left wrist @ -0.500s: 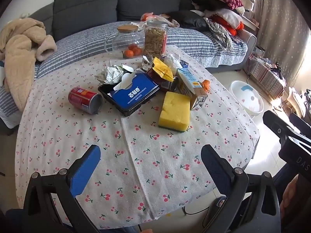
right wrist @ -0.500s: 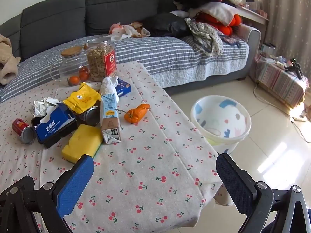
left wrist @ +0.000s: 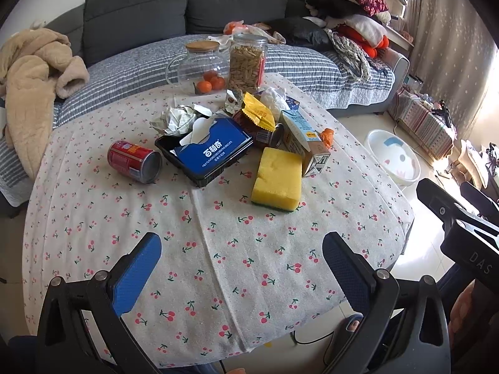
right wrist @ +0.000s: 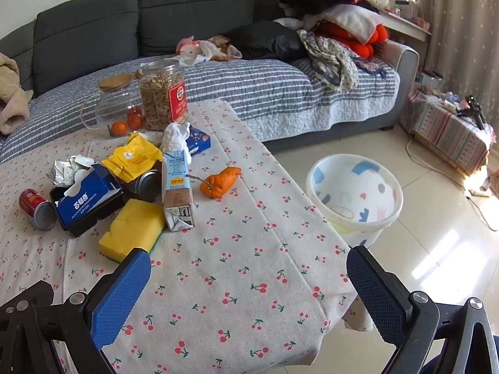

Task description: Collect trash

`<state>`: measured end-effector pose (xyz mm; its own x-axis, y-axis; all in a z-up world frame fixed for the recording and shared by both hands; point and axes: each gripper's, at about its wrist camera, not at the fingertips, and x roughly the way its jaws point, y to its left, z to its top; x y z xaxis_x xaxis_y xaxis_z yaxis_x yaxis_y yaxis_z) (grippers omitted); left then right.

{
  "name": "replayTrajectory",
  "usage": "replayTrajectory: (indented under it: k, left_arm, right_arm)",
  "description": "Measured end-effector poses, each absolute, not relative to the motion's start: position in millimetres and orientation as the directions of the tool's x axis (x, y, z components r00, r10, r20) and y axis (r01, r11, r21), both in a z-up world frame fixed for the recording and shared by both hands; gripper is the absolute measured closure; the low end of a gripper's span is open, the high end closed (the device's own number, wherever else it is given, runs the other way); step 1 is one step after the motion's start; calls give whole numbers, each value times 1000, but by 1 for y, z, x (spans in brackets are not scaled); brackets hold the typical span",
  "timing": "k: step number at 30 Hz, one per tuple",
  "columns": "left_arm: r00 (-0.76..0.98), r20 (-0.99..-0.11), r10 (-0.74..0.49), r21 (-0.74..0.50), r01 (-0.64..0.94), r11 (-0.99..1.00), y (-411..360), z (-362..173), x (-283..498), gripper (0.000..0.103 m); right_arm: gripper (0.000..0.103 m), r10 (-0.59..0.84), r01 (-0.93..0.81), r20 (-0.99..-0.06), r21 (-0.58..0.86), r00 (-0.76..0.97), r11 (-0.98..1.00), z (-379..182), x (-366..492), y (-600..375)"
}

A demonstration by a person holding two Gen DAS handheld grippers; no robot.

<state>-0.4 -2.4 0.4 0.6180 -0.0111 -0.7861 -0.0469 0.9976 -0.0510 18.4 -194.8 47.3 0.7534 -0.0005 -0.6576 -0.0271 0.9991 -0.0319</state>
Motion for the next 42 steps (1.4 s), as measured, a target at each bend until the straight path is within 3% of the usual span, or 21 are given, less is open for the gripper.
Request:
replayTrajectory:
  k: [22, 36, 42]
  left_arm:
    - [633, -773, -27, -68, -40, 997, -4, 1, -2, 0]
    - [570, -822, -17, -49, -41, 998, -3, -3, 1, 0]
    - [565, -824, -44, -142, -130, 981, 45, 2, 23, 0]
  right_arm:
    - [0, -5, -30, -651, -42, 759, 999, 47, 18, -193]
    - [0, 3, -37, -641, -40, 767, 998, 45, 19, -194]
    - [0, 97, -99, -663, 35, 742, 994, 46, 37, -196]
